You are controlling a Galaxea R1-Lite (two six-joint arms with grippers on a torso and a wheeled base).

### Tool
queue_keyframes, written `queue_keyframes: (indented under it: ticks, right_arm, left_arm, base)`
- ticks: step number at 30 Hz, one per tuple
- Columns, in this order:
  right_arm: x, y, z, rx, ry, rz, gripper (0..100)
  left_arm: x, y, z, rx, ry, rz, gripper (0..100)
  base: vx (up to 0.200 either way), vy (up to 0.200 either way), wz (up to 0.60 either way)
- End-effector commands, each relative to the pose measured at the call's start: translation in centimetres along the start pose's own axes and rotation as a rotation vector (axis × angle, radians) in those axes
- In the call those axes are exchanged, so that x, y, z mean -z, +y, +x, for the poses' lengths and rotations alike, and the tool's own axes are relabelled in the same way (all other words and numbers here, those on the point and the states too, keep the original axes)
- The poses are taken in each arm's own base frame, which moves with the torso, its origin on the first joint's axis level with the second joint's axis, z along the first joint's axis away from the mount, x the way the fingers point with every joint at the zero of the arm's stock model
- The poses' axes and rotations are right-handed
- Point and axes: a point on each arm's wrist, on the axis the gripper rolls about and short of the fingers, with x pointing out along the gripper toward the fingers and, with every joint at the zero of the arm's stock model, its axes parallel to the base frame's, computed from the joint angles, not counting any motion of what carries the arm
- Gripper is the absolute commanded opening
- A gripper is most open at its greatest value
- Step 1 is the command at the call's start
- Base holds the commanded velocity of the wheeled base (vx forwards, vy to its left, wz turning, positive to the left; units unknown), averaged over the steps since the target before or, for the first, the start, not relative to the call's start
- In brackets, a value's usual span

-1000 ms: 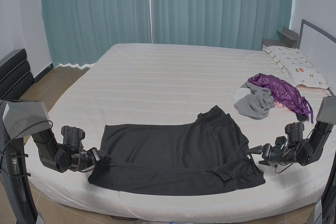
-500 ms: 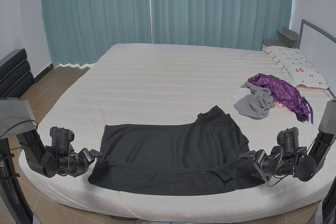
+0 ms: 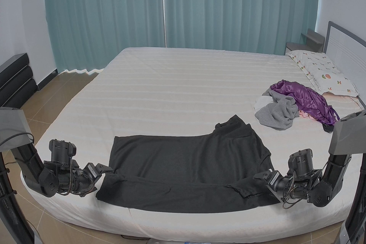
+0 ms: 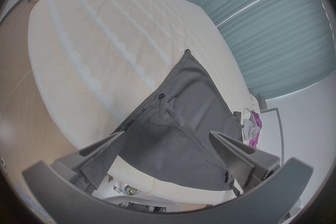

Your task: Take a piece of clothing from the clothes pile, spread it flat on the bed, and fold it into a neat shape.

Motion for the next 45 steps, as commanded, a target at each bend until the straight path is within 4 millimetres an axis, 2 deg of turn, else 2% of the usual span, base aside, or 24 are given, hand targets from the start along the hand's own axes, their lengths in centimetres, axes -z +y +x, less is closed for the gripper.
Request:
queue_keyframes:
  ticks: [1,15,16,29,38,45]
  right_arm:
    - [0.9,-0.4,1.0,0.042,0.013,-0.017,100]
    - [0.4,-0.1,2.4,0.065,-0.047,-0.019,100]
    - [0.4,-0.1,2.6,0.07,-0.053,-0.019,0]
    - [0.3,0.1,2.3,0.069,-0.075,-0.019,0]
    - [0.1,0.7,0.0,0.033,-0.087,-0.022,0]
    - [1.3,0.1,-1.4,0.045,-0.049,-0.043,0]
  left_arm:
    - [-0.1,0.2,0.4,-0.002,-0.009,-0.001,100]
    - [0.1,0.6,0.7,0.002,-0.023,0.007,100]
    - [0.1,0.6,0.7,0.002,-0.023,0.009,100]
    - [0.1,0.6,0.7,0.002,-0.026,0.008,100]
    - [0.0,0.6,0.6,0.003,-0.028,0.007,100]
    - [0.1,0.7,0.6,0.0,-0.026,0.006,100]
  base:
    - [0.0,0.0,0.0]
    - [0.0,0.0,0.0]
    - [0.0,0.0,0.0]
    - [0.0,0.0,0.0]
    - [0.0,0.0,0.0]
    - [0.0,0.0,0.0]
